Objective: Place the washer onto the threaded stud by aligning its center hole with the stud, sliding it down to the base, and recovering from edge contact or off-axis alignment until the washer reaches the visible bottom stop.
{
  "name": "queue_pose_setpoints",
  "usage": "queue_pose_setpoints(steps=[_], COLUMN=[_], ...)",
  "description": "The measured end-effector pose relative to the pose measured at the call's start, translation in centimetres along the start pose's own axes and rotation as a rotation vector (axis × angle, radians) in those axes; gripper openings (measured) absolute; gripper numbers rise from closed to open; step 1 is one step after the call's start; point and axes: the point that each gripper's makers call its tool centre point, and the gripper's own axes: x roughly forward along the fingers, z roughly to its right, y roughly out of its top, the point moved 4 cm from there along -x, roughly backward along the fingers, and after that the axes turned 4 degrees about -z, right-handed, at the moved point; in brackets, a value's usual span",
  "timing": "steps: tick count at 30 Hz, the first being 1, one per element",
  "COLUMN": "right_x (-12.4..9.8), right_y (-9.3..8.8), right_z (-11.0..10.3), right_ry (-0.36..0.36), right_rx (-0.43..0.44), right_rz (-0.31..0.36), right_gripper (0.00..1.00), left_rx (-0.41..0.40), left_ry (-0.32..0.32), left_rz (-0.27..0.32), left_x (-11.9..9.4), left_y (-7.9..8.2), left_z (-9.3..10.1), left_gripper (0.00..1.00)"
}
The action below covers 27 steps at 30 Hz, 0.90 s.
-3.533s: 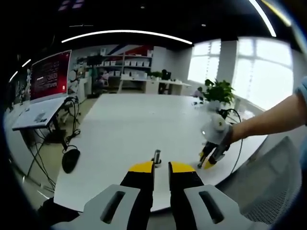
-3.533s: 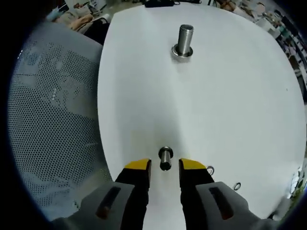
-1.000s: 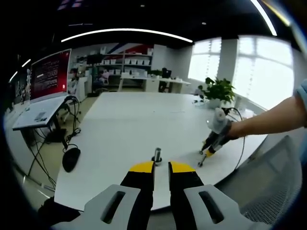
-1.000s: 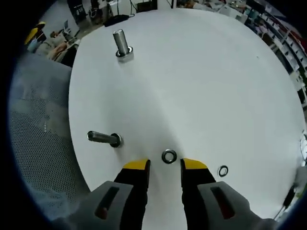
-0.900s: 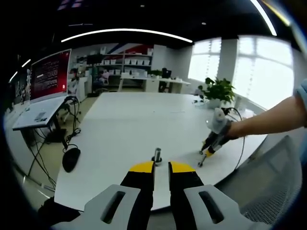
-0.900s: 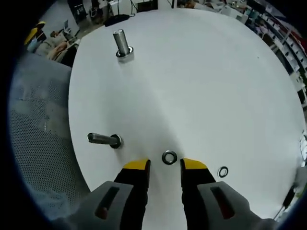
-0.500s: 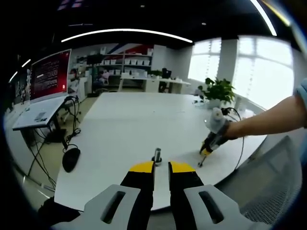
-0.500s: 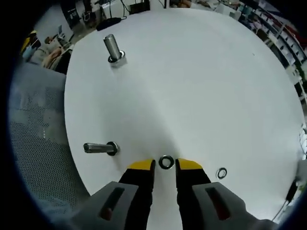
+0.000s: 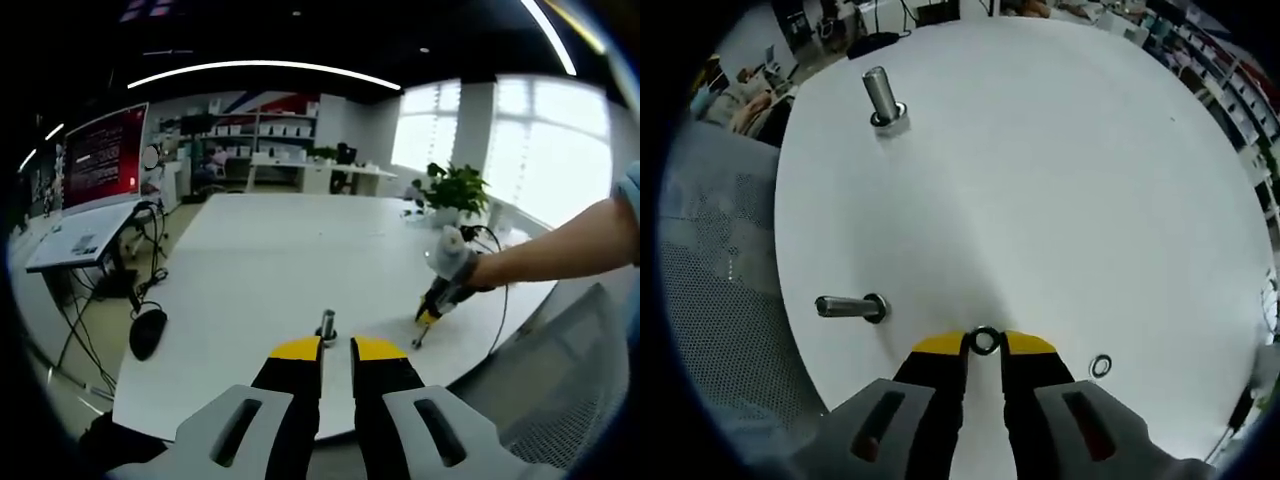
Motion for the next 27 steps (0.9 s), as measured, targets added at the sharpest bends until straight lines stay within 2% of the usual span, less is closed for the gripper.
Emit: queue_pose_setpoints(steps=[10, 24, 27], right_x=[-0.01, 0.09, 0.08], right_y=[-0.59, -0.46, -0.49], right_z=[0.29, 0.05, -0.14], right_ry=[0.009, -0.014, -0.028], right_rx=[0.043, 0.016, -0.012], right_rz=[0.061, 0.044, 0.041], right_gripper=[0.18, 0.15, 0.15], left_rx=[0.016, 0.01, 0.009], left_ry=[-0.012, -0.009, -0.01], left_rz=[-0.01, 0.0, 0.003], left_x=[0.06, -0.03, -0.03], left_y=[-0.09, 0.0, 0.04], left_z=[0.19, 0.14, 0.13], left_gripper=[0.07, 0.07, 0.07])
